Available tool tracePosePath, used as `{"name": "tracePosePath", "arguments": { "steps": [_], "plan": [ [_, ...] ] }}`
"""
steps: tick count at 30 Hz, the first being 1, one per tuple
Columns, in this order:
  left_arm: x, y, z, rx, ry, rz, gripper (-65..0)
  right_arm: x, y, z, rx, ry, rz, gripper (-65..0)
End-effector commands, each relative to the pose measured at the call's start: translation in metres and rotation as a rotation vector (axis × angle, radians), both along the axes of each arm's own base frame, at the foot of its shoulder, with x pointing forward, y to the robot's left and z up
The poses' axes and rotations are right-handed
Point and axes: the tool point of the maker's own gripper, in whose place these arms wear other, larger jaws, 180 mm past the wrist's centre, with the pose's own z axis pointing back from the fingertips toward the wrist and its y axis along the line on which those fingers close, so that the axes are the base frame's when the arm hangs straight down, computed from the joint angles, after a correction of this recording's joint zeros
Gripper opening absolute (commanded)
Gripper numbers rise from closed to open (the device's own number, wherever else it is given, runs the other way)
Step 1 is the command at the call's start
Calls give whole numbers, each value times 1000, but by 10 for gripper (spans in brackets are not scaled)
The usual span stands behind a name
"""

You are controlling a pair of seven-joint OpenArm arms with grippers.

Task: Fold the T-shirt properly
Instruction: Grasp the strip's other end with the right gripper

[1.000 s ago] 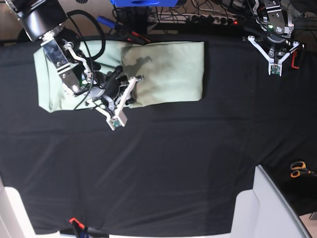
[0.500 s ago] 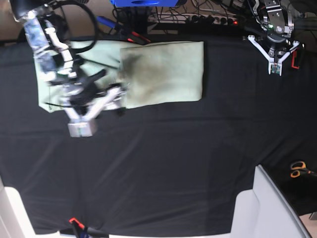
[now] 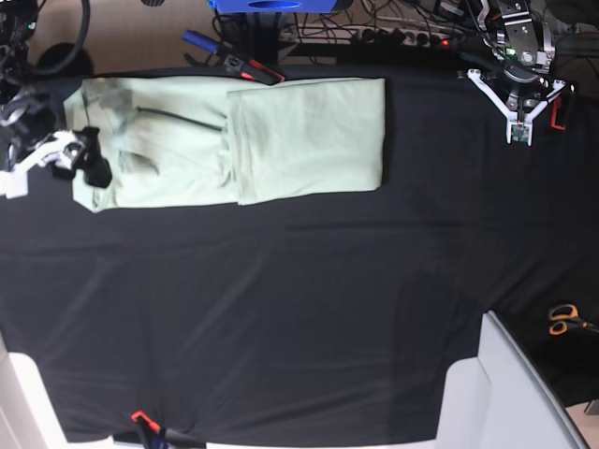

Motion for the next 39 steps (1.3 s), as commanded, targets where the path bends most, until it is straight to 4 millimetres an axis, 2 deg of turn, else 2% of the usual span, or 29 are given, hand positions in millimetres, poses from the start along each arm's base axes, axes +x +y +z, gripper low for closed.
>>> {"name": "tracePosePath", "arguments": {
  "steps": [1,4,10,17,25,28,33,39],
  "plan": [
    [5,6,9,26,-26,-7,-650,3,-12,4,1,-26,-18,-128],
    [4,6,9,25,-24,-6,-650,-10,-31,-13,-5,32,-53,-128],
    [1,5,7,25,-17,-7,-650,-18,-55,-18,-46,69,-58,-128],
    [0,5,7,24,-16,-7,-650,-40,-57,-48,-4,166,-95,-128],
    [1,5,7,24,-17,-7,-650,-53,6,-63,43,216,90,-135],
    [1,5,7,24,-17,-7,-650,-54,31,-61,69,206,139,-135],
    [1,5,7,24,-17,-7,-650,-55,48,-61,83,206,185,-135],
    [0,5,6,24,-15,-7,-650,-46,49,-58,83,188,190,-136]
  ]
}}
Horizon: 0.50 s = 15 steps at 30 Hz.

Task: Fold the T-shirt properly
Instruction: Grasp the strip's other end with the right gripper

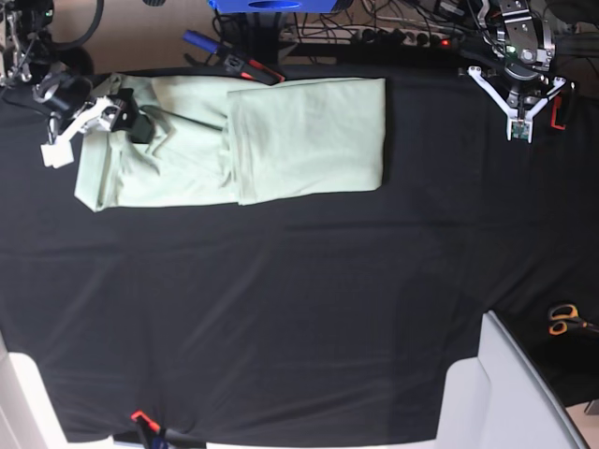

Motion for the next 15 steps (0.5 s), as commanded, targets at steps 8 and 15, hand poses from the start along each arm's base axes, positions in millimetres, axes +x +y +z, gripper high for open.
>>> {"name": "tracePosePath", "arguments": {
  "steps": [8,15],
  "plan": [
    [5,6,8,24,-25,-5,-650,10,19,1,0,-2,87,-138],
    [3,6,7,23,-19,-5,-650,15,25,1,8,-8,103,-458]
  ]
}}
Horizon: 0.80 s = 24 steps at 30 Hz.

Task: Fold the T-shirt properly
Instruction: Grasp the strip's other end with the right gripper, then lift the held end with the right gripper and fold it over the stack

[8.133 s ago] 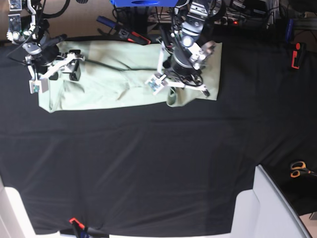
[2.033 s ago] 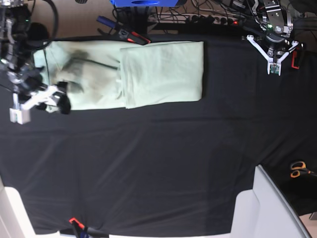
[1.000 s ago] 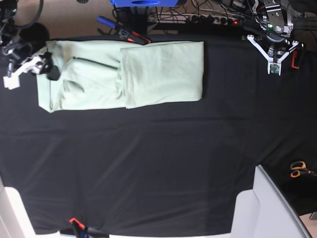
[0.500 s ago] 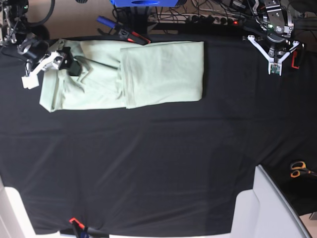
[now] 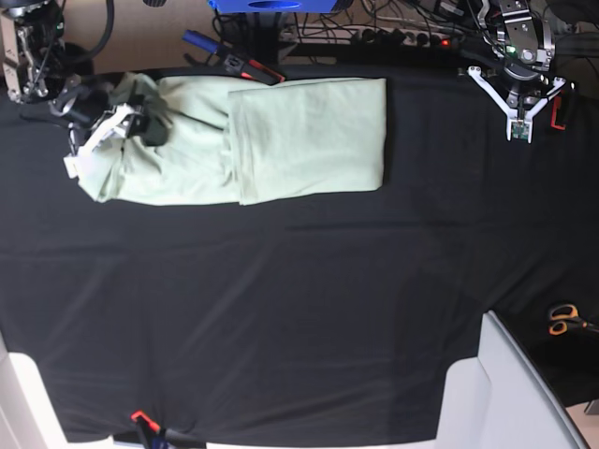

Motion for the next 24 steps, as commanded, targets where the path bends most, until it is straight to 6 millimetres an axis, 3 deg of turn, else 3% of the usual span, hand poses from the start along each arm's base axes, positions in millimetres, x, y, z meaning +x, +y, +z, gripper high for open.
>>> {"name": "tracePosePath", "arguments": {
  "steps": [1,4,13,18,24],
  "plan": [
    [1,6,5,21,-12,-2,-650,6,-3,7,6,-31,1,-531],
    [-3,6,-2,12,4,5,-650,6,-5,7,1,-30,1,-650],
    [-4,6,-2,12,6,4,-650,12,-23,4,-131,-36,66,-647],
    [-4,6,-2,12,6,4,-650,18,-54,-5,-266,27,30,-647],
    [-5,6,-2,11,7,5,-650,40,-80,-1,-414,33,82,-647]
  ]
}}
